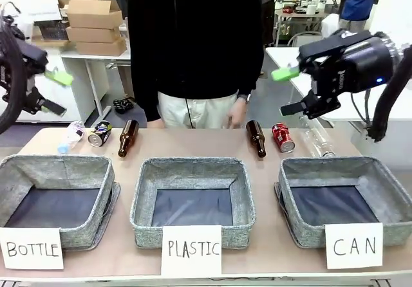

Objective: Sort the can waste into the basket.
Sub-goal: Pick up the can waste from the table and place it in the right Fabric basket.

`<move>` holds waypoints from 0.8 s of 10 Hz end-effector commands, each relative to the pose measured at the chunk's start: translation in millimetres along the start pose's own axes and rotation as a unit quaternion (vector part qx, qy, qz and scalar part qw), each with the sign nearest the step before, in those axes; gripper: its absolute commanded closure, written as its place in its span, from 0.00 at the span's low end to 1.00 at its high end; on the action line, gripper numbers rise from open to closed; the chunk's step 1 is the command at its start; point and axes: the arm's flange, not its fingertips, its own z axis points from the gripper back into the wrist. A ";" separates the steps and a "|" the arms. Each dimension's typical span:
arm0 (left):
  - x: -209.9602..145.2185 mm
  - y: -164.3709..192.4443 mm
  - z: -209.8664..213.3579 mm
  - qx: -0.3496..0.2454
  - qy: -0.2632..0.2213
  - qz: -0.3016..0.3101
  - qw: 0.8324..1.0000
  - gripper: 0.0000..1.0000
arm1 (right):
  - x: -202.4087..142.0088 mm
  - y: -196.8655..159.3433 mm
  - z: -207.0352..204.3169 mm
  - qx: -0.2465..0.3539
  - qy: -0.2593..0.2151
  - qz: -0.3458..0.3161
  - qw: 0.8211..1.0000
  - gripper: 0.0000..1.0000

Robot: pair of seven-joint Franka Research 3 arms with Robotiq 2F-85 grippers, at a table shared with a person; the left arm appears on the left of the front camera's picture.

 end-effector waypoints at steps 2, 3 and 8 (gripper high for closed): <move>-2.5 14.2 -21.4 -0.212 -0.166 0.099 0.958 0.00 | -1.2 -26.4 -1.1 0.163 -0.125 -0.234 0.950 0.00; 6.0 16.4 -33.7 -0.074 -0.121 0.113 0.984 0.00 | 1.6 -12.5 3.8 0.063 -0.008 -0.059 0.996 0.00; 0.7 17.1 2.3 -0.132 -0.083 0.076 0.985 0.00 | 1.6 -12.5 3.8 0.063 -0.008 -0.059 0.996 0.00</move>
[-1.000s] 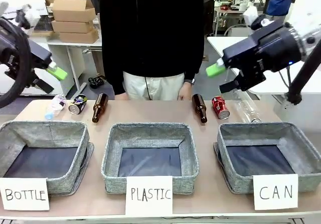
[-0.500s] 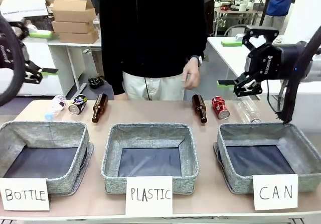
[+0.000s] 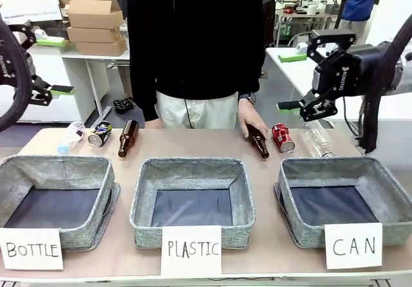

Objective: Sort the can waste into the basket.
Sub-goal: Pick up the can waste from the table and place it in the right Fabric basket.

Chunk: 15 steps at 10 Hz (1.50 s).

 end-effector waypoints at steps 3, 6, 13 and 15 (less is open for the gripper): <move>0.7 2.1 1.1 0.003 0.007 -0.012 1.000 0.00 | 1.7 -2.6 2.5 0.000 0.001 0.014 1.000 0.00; 0.7 2.1 1.1 0.003 0.007 -0.012 1.000 0.00 | 1.7 -2.6 2.5 0.000 0.001 0.014 1.000 0.00; 0.8 2.7 -2.7 0.013 0.005 0.002 1.000 0.00 | 1.7 -2.6 2.5 0.000 0.001 0.014 1.000 0.00; 8.5 5.9 -7.9 0.015 0.026 0.003 1.000 0.00 | 1.7 -2.6 2.5 0.000 0.001 0.014 1.000 0.00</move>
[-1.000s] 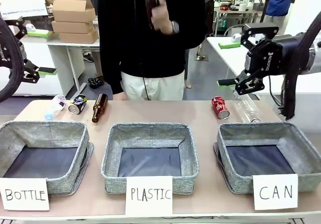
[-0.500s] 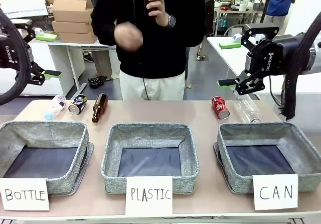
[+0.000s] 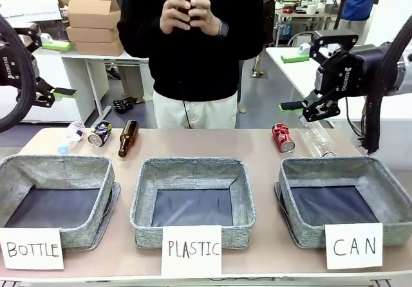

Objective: Sort the can waste into the basket.
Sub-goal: Pick up the can waste from the table and place it in the right Fabric basket.

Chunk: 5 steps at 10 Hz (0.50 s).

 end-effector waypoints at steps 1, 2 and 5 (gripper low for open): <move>2.9 2.2 -1.6 -0.002 0.009 0.000 1.000 0.00 | 1.1 -0.5 -1.8 0.001 0.002 0.014 1.000 0.00; 0.0 0.0 0.0 0.000 0.000 0.000 1.000 0.00 | 1.1 -0.5 -1.8 0.001 0.002 0.014 1.000 0.00; -0.6 -1.9 3.7 -0.007 0.000 -0.007 1.000 0.00 | 1.1 -0.5 -1.8 0.001 0.002 0.014 1.000 0.00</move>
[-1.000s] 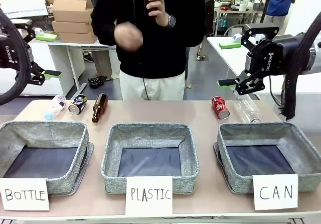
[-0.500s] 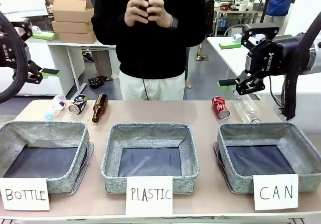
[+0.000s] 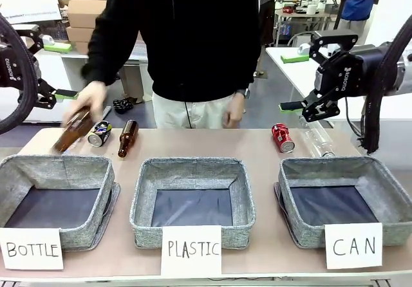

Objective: Sort the can waste into the basket.
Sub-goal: Pick up the can waste from the table and place it in the right Fabric basket.

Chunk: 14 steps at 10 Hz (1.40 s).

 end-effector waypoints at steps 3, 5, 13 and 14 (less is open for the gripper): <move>0.0 0.0 0.0 0.000 0.000 0.000 1.000 0.00 | 1.2 -0.5 -1.5 0.001 0.002 0.014 1.000 0.00; 0.0 0.0 0.0 0.000 0.000 0.000 1.000 0.00 | 1.2 -0.5 -1.5 0.001 0.002 0.014 1.000 0.00; 32.0 19.2 -8.1 0.294 -0.055 -0.111 0.948 0.00 | 1.2 -0.5 -1.5 0.001 0.002 0.014 1.000 0.00; 53.8 34.8 -14.2 0.465 -0.056 -0.164 0.868 0.00 | 1.2 -0.5 -1.5 0.001 0.002 0.014 1.000 0.00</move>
